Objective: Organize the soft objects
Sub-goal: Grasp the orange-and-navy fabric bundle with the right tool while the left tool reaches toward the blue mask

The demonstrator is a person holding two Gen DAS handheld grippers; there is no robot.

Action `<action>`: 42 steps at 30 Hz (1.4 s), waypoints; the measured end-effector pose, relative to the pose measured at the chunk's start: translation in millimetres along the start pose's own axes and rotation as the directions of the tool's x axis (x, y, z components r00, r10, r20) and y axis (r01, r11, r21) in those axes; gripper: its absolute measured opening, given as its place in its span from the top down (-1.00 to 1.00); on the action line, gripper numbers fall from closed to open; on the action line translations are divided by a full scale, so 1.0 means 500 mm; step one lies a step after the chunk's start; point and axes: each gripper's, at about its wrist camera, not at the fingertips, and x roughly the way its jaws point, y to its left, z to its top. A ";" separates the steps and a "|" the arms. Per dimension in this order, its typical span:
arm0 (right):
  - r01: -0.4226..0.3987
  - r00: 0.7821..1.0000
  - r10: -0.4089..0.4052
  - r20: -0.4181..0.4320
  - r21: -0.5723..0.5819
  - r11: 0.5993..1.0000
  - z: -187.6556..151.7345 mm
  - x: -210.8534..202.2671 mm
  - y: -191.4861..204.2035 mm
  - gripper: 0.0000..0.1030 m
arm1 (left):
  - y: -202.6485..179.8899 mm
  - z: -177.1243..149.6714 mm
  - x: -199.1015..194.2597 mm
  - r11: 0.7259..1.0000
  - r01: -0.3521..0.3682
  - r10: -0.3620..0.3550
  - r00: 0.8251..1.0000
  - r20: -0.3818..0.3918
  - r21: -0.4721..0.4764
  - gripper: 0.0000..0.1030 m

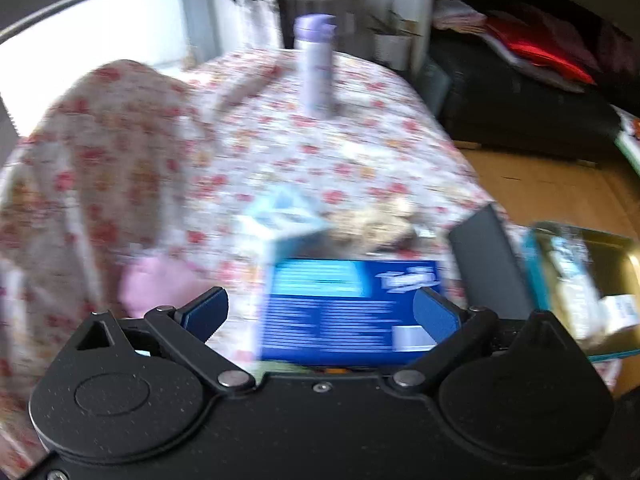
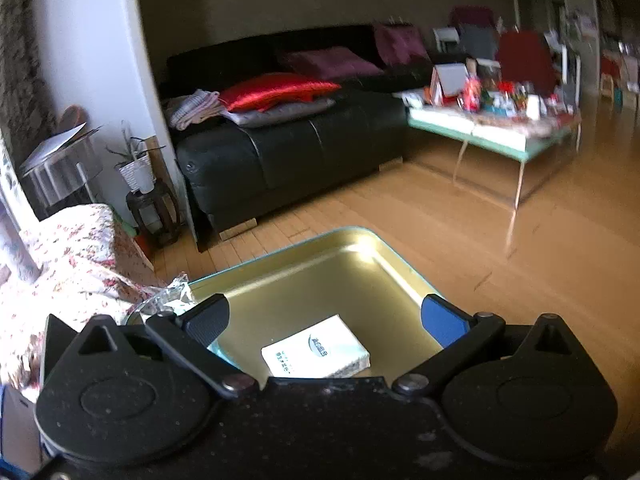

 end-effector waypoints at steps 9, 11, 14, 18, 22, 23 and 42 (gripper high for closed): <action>-0.023 0.994 0.046 0.095 -0.230 0.973 -0.053 -0.073 0.077 -1.00 | 0.139 -0.015 0.015 0.994 -0.091 0.091 0.996 0.001 -0.053 -0.90; -0.077 0.995 0.093 0.046 -0.270 0.960 -0.067 -0.090 0.097 -0.99 | 0.155 -0.022 0.021 0.993 -0.108 0.108 0.994 0.000 -0.036 -0.90; -0.182 0.983 0.174 -0.052 -0.263 0.948 -0.093 -0.120 0.127 -0.97 | 0.169 -0.027 0.028 0.990 -0.141 0.141 0.990 0.015 -0.002 -0.91; -0.292 0.954 0.259 -0.149 -0.279 0.915 -0.121 -0.170 0.194 -0.92 | 0.194 -0.030 0.037 0.989 -0.148 0.148 0.989 0.027 -0.012 -0.91; -0.424 0.904 0.377 -0.200 -0.326 0.845 -0.140 -0.228 0.279 -0.92 | 0.229 -0.034 0.051 0.992 -0.074 0.075 0.997 0.001 -0.097 -0.91; -0.456 0.889 0.405 -0.215 -0.339 0.823 -0.147 -0.241 0.302 -0.92 | 0.235 -0.036 0.051 0.992 -0.061 0.061 0.998 0.001 -0.114 -0.91; -0.592 0.803 0.407 -0.435 -0.503 0.630 -0.295 -0.224 0.527 -0.45 | 0.261 -0.042 0.067 0.977 -0.003 0.002 1.000 -0.007 -0.214 -0.90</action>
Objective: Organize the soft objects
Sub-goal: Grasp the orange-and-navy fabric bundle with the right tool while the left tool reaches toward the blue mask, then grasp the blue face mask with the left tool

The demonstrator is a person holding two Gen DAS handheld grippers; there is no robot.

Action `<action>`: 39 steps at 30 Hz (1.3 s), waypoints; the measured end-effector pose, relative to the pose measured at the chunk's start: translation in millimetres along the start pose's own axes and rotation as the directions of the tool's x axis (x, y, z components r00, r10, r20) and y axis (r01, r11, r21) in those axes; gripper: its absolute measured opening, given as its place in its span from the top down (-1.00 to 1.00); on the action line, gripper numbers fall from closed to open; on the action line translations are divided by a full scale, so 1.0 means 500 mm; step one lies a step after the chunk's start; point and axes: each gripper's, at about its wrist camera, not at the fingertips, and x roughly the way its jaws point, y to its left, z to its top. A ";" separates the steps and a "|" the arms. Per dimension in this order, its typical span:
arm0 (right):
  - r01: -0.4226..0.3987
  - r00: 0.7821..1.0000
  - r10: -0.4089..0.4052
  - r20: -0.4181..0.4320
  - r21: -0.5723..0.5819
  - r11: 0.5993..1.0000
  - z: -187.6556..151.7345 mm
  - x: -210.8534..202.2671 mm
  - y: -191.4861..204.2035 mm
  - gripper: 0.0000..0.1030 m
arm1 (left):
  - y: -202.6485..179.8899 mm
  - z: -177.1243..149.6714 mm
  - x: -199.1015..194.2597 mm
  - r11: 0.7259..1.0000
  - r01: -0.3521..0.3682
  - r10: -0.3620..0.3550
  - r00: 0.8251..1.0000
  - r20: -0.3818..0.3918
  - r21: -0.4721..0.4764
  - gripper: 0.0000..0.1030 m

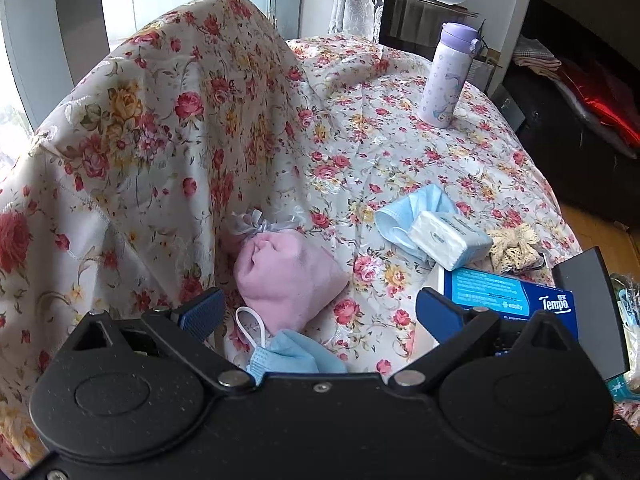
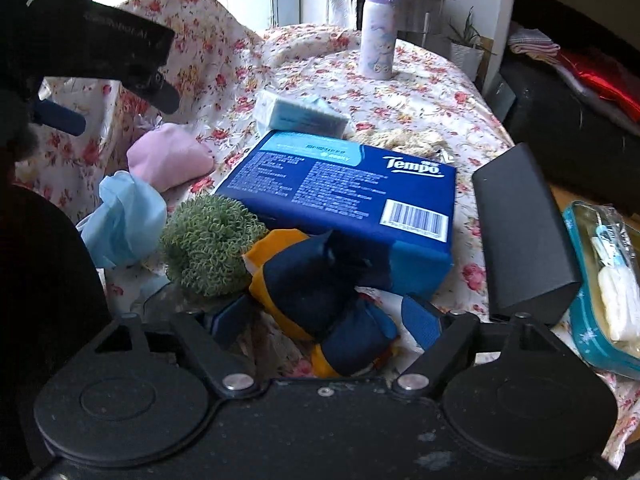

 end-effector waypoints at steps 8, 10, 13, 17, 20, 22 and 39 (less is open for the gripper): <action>-0.013 0.999 0.013 -0.045 0.000 1.000 -0.004 0.006 -0.020 0.10 | 0.003 -0.001 0.001 1.000 0.007 -0.007 1.000 -0.008 -0.014 -0.90; -0.010 0.999 0.010 -0.048 0.008 1.000 -0.006 -0.010 -0.033 0.13 | 0.005 -0.001 0.001 1.000 0.010 -0.010 1.000 -0.011 -0.017 -0.90; 0.007 0.998 -0.007 -0.065 0.001 1.000 -0.013 -0.031 -0.049 0.14 | 0.007 -0.001 0.002 1.000 0.015 -0.015 1.000 -0.018 -0.024 -0.90; 0.032 0.997 -0.032 -0.075 0.004 0.999 -0.030 -0.054 -0.071 0.14 | 0.010 0.001 0.009 0.999 0.014 -0.016 0.999 -0.044 -0.037 -0.90; 0.035 0.996 -0.033 -0.080 0.026 0.999 -0.040 -0.063 -0.087 0.15 | 0.014 0.003 0.023 0.999 0.006 -0.011 0.995 -0.097 -0.048 -0.90; 0.028 0.997 -0.024 -0.072 0.045 0.999 -0.046 -0.067 -0.094 0.19 | 0.017 0.006 0.036 0.999 -0.006 -0.002 0.989 -0.145 -0.052 -0.90; -0.053 0.999 0.053 0.002 0.149 0.987 -0.046 -0.090 -0.142 0.30 | -0.075 -0.016 0.162 0.958 -0.019 0.181 0.814 -0.552 0.286 -0.76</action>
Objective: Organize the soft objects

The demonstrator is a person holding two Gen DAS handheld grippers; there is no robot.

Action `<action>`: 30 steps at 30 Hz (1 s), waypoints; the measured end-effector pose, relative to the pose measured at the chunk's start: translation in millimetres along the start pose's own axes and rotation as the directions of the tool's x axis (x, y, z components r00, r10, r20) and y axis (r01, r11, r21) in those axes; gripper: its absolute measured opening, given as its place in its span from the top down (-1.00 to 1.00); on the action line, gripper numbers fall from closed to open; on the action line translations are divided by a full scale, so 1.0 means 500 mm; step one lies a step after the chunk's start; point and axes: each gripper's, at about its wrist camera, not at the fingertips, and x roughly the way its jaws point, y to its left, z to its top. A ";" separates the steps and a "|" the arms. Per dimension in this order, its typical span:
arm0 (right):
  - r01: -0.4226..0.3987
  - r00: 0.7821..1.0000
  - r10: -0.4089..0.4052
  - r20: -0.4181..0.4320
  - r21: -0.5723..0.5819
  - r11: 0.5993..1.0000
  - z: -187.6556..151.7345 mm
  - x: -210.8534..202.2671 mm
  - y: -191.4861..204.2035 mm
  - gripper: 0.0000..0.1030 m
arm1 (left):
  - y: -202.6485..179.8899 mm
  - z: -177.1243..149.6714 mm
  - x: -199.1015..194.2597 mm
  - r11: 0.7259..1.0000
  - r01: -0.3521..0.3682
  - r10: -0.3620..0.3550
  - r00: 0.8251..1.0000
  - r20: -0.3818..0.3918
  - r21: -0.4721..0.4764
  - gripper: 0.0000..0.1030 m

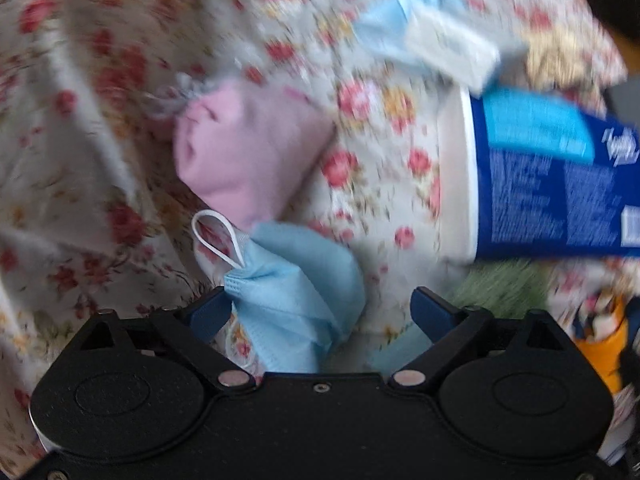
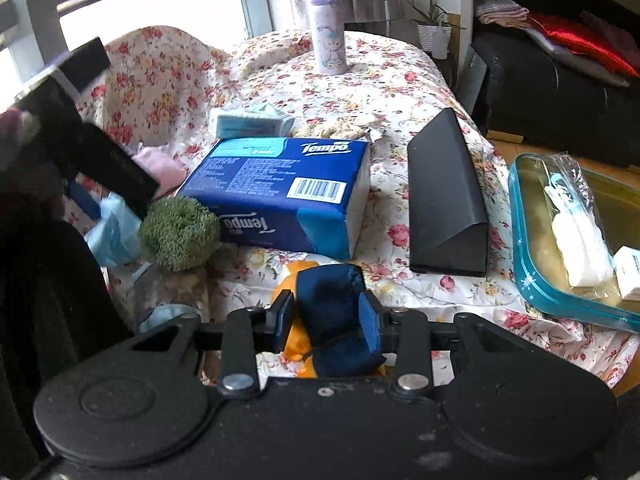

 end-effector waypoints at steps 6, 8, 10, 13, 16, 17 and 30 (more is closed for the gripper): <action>-0.006 1.000 0.006 0.010 0.039 0.999 -0.006 -0.008 -0.022 0.30 | -0.017 0.005 0.020 1.000 0.008 -0.007 0.999 -0.053 0.028 -0.19; -0.004 1.000 0.004 0.012 0.044 0.999 -0.009 -0.012 -0.027 0.30 | -0.004 -0.001 0.009 1.000 0.023 -0.023 1.000 -0.001 -0.009 -0.13; 0.002 1.000 -0.003 0.015 0.045 0.999 -0.012 -0.016 -0.031 0.30 | 0.011 -0.012 -0.007 0.997 0.067 -0.064 0.996 0.062 -0.046 -0.13; 0.012 1.000 -0.013 0.017 0.044 0.999 -0.018 -0.021 -0.032 0.30 | 0.037 -0.029 -0.025 0.985 0.136 -0.120 0.982 0.143 -0.105 -0.12; 0.010 1.000 -0.011 0.015 0.039 0.999 -0.025 -0.026 -0.029 0.30 | 0.061 -0.046 -0.038 0.966 0.200 -0.164 0.963 0.213 -0.161 -0.12; 0.010 1.000 -0.011 0.012 0.032 0.999 -0.027 -0.027 -0.027 0.25 | 0.068 -0.044 -0.045 0.961 0.216 -0.175 0.958 0.229 -0.171 -0.12; 0.033 0.992 -0.058 -0.116 -0.207 0.978 -0.076 0.003 0.036 -0.01 | 0.064 -0.050 -0.070 0.968 0.184 -0.124 0.941 0.313 -0.169 -0.12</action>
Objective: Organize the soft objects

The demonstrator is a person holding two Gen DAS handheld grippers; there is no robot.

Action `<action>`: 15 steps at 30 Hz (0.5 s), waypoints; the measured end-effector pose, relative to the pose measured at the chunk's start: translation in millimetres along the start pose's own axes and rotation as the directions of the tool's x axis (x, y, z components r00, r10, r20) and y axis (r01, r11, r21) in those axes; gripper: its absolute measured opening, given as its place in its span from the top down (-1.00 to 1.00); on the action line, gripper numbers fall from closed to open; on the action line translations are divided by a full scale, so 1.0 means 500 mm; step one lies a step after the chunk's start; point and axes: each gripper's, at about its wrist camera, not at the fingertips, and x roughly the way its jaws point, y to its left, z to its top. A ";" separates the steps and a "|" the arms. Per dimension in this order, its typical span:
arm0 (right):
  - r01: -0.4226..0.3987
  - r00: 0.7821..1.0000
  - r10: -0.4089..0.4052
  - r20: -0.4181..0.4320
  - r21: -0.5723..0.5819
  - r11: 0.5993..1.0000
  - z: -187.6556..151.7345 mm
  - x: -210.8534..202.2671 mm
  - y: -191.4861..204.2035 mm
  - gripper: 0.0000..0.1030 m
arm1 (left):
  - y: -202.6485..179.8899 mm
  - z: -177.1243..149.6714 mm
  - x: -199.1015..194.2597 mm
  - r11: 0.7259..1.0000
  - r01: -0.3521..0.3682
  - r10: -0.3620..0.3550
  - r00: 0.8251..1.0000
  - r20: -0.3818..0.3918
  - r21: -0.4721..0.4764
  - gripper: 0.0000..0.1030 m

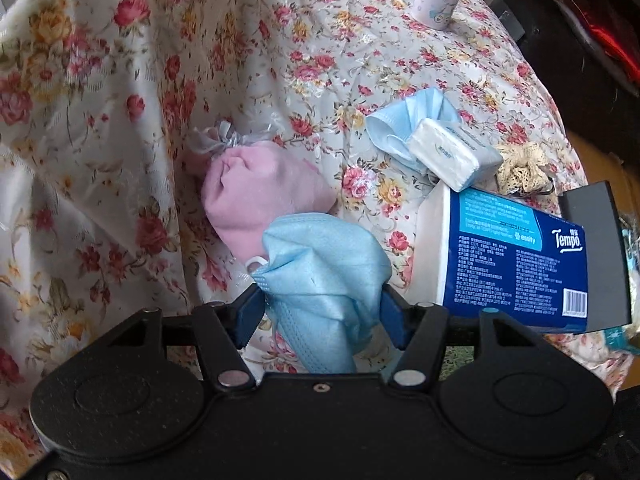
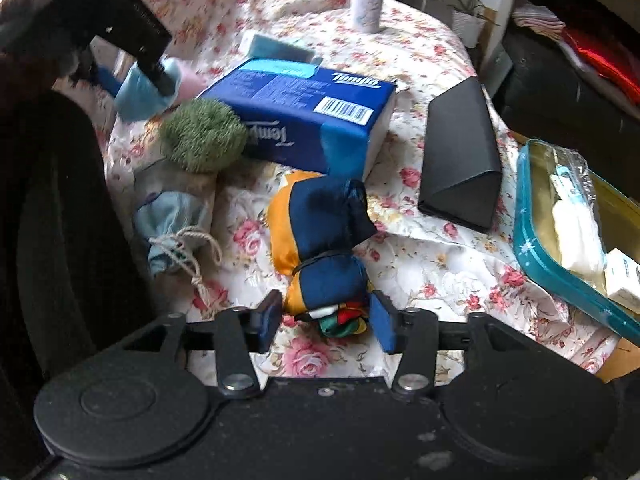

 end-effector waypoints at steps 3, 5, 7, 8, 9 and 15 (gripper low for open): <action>0.019 0.999 -0.020 -0.026 -0.019 1.000 -0.001 0.009 0.005 -0.01 | -0.004 -0.002 -0.003 1.000 -0.016 0.016 1.000 0.015 0.012 -0.12; 0.042 0.998 -0.045 -0.042 -0.057 0.997 -0.005 0.017 0.015 0.10 | -0.004 -0.002 -0.004 1.000 -0.010 0.010 1.000 0.018 0.013 -0.12; 0.114 0.993 -0.117 -0.024 -0.114 0.987 -0.005 0.019 0.018 0.17 | -0.001 -0.001 -0.003 1.000 0.004 -0.004 1.000 0.018 0.005 -0.12; 0.142 0.989 -0.145 -0.015 -0.119 0.983 -0.002 0.018 0.011 0.18 | 0.001 -0.001 -0.004 1.000 0.011 -0.011 1.000 0.018 0.000 -0.12; 0.168 0.985 -0.170 -0.008 -0.107 0.980 0.003 0.017 0.000 0.19 | 0.002 -0.001 -0.005 1.000 0.016 -0.016 1.000 0.018 -0.004 -0.12; 0.255 0.966 -0.257 0.002 0.112 0.960 0.037 -0.005 -0.093 0.14 | 0.001 -0.002 -0.006 1.000 0.027 -0.027 0.999 0.022 -0.012 -0.12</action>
